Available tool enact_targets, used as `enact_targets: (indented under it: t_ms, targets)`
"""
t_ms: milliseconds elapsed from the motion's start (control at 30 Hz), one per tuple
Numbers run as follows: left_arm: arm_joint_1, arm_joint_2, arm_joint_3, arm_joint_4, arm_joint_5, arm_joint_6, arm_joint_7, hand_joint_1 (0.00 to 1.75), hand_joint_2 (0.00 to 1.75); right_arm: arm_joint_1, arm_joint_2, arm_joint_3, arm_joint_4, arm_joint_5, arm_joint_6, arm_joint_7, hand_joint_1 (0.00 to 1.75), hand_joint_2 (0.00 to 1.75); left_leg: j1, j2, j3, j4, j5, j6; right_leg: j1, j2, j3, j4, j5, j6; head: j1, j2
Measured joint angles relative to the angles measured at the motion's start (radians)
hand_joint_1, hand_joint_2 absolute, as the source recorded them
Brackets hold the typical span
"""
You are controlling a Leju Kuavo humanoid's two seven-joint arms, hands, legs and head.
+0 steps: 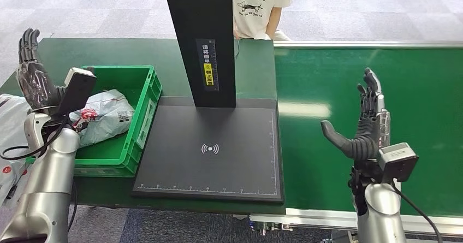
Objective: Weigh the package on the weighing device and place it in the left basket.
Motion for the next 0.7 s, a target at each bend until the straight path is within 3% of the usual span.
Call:
enact_targets:
  t_ms: [100, 133, 233, 267, 533, 700]
  targets:
    - [0.01, -0.01, -0.011, -0.037, 0.053, -0.023, -0.025, 0.0, 0.0, -0.001, 0.0, 0.0, 0.0, -0.001, 0.001, -0.001, 0.0, 1.75, 0.0, 0.0, 0.0, 0.0, 0.0, 0.0, 0.0, 0.0, 0.0, 0.0, 0.0, 0.0, 0.0, 0.0]
    - [0.027, -0.027, -0.039, -0.095, 0.171, -0.1, -0.059, 0.0, 0.0, -0.005, 0.0, 0.003, 0.002, -0.004, 0.011, 0.002, 0.0, 1.75, 0.0, 0.0, 0.0, 0.0, 0.0, 0.0, 0.0, 0.0, 0.0, 0.0, 0.0, 0.0, 0.0, 0.0]
    - [0.083, -0.082, -0.137, -0.243, 0.529, -0.369, -0.144, 0.0, 1.31, -0.023, 0.0, 0.023, 0.014, -0.017, 0.052, 0.014, 0.0, 1.75, 0.0, 0.0, 0.0, 0.0, 0.0, 0.0, -0.001, 0.0, 0.0, 0.0, 0.0, 0.0, 0.001, 0.0]
    - [0.093, -0.091, -0.155, -0.248, 0.563, -0.405, -0.149, 0.0, 1.75, -0.026, 0.0, 0.032, 0.019, -0.02, 0.059, 0.017, 0.0, 1.75, 0.0, 0.0, 0.0, 0.0, 0.0, 0.0, -0.001, 0.0, 0.0, 0.0, 0.0, 0.0, 0.001, 0.0]
    - [0.139, -0.177, -0.277, -0.141, 0.841, -0.629, -0.136, 0.0, 1.75, -0.055, 0.0, 0.139, 0.097, -0.092, 0.116, 0.096, 0.0, 1.75, 0.0, 0.0, 0.0, 0.0, 0.0, 0.0, -0.001, 0.0, 0.0, 0.0, 0.0, 0.0, 0.001, 0.0]
    - [0.183, -0.221, -0.336, -0.013, 0.866, -0.657, -0.124, 0.0, 1.75, -0.051, 0.0, 0.205, 0.167, -0.131, 0.134, 0.141, 0.0, 1.75, 0.0, 0.0, -0.001, 0.0, 0.0, 0.0, -0.001, 0.0, 0.0, 0.0, 0.0, 0.0, 0.001, 0.0]
